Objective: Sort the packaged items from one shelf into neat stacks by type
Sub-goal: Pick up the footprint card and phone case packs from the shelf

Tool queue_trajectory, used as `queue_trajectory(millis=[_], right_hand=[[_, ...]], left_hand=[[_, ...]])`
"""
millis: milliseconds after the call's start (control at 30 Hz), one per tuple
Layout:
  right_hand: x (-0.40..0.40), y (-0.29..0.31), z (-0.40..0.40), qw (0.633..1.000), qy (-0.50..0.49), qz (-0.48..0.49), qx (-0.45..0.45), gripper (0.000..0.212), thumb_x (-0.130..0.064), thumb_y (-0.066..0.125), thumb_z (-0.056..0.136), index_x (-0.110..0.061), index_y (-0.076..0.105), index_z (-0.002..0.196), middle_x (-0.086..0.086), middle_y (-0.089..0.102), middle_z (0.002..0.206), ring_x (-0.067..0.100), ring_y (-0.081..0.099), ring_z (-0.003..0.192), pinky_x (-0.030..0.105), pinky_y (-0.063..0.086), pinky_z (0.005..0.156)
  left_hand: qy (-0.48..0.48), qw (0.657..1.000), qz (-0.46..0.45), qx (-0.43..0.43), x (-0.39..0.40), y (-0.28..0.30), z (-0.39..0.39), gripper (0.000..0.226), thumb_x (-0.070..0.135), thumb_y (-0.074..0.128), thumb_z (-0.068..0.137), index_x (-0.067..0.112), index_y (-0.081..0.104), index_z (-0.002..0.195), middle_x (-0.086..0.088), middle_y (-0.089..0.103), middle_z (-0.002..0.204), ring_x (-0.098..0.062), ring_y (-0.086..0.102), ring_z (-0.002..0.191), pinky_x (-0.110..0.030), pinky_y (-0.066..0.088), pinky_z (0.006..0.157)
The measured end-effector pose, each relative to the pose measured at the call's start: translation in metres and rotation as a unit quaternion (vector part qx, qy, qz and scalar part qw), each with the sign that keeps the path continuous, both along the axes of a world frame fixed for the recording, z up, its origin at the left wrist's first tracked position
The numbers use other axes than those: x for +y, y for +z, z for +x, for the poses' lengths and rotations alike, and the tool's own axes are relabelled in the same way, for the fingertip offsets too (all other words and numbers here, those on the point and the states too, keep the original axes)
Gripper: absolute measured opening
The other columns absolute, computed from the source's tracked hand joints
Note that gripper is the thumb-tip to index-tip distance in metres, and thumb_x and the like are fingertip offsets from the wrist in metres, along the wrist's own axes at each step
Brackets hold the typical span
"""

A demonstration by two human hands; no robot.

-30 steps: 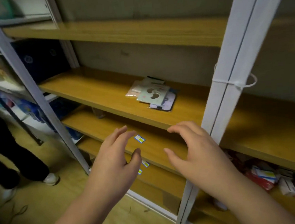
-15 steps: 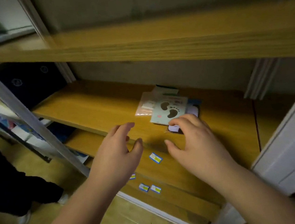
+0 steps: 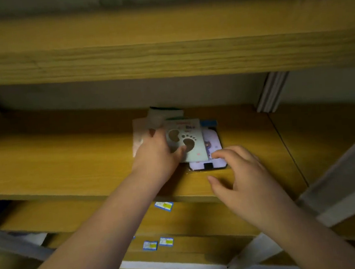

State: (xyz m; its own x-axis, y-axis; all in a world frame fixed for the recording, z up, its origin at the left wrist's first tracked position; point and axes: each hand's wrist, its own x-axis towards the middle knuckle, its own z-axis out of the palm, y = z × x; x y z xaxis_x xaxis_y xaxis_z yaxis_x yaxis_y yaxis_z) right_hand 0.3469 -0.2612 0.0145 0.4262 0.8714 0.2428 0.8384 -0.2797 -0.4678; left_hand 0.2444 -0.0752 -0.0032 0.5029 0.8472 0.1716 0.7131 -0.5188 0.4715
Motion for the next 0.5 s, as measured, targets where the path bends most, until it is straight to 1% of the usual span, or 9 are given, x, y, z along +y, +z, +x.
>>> queue_trajectory(millis=[100, 133, 167, 200, 267, 333, 367, 433, 500], right_hand=[[-0.001, -0.002, -0.007, 0.999, -0.039, -0.02, -0.009, 0.05, -0.051, 0.055, 0.088, -0.04, 0.043, 0.136, -0.027, 0.034, 0.125, -0.01, 0.026, 0.114, 0.015, 0.031, 0.082], [-0.002, -0.002, -0.01, 0.998, -0.049, -0.026, -0.021, 0.051, -0.051, 0.053, 0.088, -0.039, 0.042, 0.137, -0.024, 0.037, 0.128, -0.008, 0.027, 0.115, 0.016, 0.032, 0.084], [-0.001, -0.002, -0.013, 0.997, -0.059, -0.029, -0.031, 0.051, -0.051, 0.052, 0.089, -0.038, 0.042, 0.137, -0.021, 0.038, 0.13, -0.007, 0.029, 0.115, 0.017, 0.034, 0.085], [0.0, -0.002, -0.016, 0.997, -0.068, -0.031, -0.035, 0.051, -0.05, 0.053, 0.089, -0.037, 0.043, 0.137, -0.02, 0.039, 0.131, -0.005, 0.033, 0.114, 0.018, 0.035, 0.085], [0.003, -0.002, -0.022, 0.995, -0.089, -0.03, -0.034, 0.049, -0.049, 0.055, 0.09, -0.036, 0.045, 0.136, -0.018, 0.042, 0.13, -0.002, 0.039, 0.111, 0.019, 0.037, 0.082], [0.007, -0.003, -0.026, 0.993, -0.114, -0.03, -0.032, 0.049, -0.048, 0.056, 0.089, -0.035, 0.046, 0.136, -0.016, 0.044, 0.13, 0.0, 0.04, 0.113, 0.021, 0.038, 0.082], [0.01, -0.004, -0.027, 0.991, -0.127, -0.03, -0.032, 0.049, -0.048, 0.056, 0.089, -0.034, 0.046, 0.135, -0.015, 0.045, 0.13, 0.001, 0.04, 0.113, 0.022, 0.039, 0.082], [0.014, -0.007, -0.029, 0.987, -0.154, -0.046, -0.025, 0.052, -0.05, 0.056, 0.089, -0.032, 0.044, 0.137, -0.012, 0.048, 0.129, 0.003, 0.041, 0.11, 0.023, 0.039, 0.078], [0.02, -0.011, -0.028, 0.977, -0.186, -0.096, -0.026, 0.06, -0.054, 0.056, 0.089, -0.027, 0.039, 0.139, -0.005, 0.05, 0.128, 0.008, 0.042, 0.105, 0.026, 0.04, 0.075]], left_hand=[[-0.03, 0.99, -0.084, -0.109, 0.012, -0.004, -0.005, 0.07, 0.041, 0.08, 0.075, 0.022, 0.052, 0.135, -0.009, 0.056, 0.131, -0.03, 0.05, 0.123, -0.027, 0.04, 0.098], [-0.034, 0.977, -0.141, -0.158, 0.015, -0.005, -0.009, 0.062, 0.037, 0.082, 0.074, 0.025, 0.055, 0.128, -0.006, 0.059, 0.128, -0.028, 0.053, 0.121, -0.032, 0.044, 0.101], [-0.03, 0.956, -0.205, -0.209, 0.016, -0.004, -0.014, 0.05, 0.032, 0.082, 0.075, 0.03, 0.057, 0.118, -0.004, 0.063, 0.123, -0.026, 0.058, 0.116, -0.037, 0.049, 0.099], [-0.021, 0.931, -0.266, -0.25, 0.016, -0.004, -0.018, 0.04, 0.026, 0.081, 0.077, 0.033, 0.056, 0.107, -0.002, 0.066, 0.117, -0.024, 0.064, 0.108, -0.041, 0.054, 0.092], [-0.008, 0.888, -0.351, -0.298, 0.017, -0.003, -0.027, 0.032, 0.015, 0.077, 0.082, 0.032, 0.053, 0.095, 0.001, 0.069, 0.107, -0.02, 0.07, 0.094, -0.036, 0.059, 0.074], [-0.009, 0.85, -0.413, -0.327, 0.018, -0.001, -0.036, 0.03, 0.005, 0.07, 0.087, 0.028, 0.054, 0.098, -0.003, 0.069, 0.105, -0.024, 0.072, 0.087, -0.033, 0.059, 0.059], [-0.014, 0.835, -0.434, -0.337, 0.019, 0.0, -0.041, 0.03, 0.001, 0.067, 0.088, 0.026, 0.054, 0.101, -0.005, 0.068, 0.106, -0.027, 0.072, 0.086, -0.034, 0.06, 0.058], [-0.027, 0.822, -0.454, -0.344, 0.02, 0.004, -0.053, 0.034, -0.004, 0.062, 0.09, 0.026, 0.054, 0.104, -0.007, 0.07, 0.108, -0.03, 0.073, 0.089, -0.04, 0.062, 0.063], [-0.046, 0.801, -0.473, -0.363, 0.02, 0.006, -0.067, 0.034, -0.005, 0.06, 0.091, 0.024, 0.055, 0.108, -0.006, 0.072, 0.108, -0.029, 0.076, 0.086, -0.041, 0.062, 0.065]])
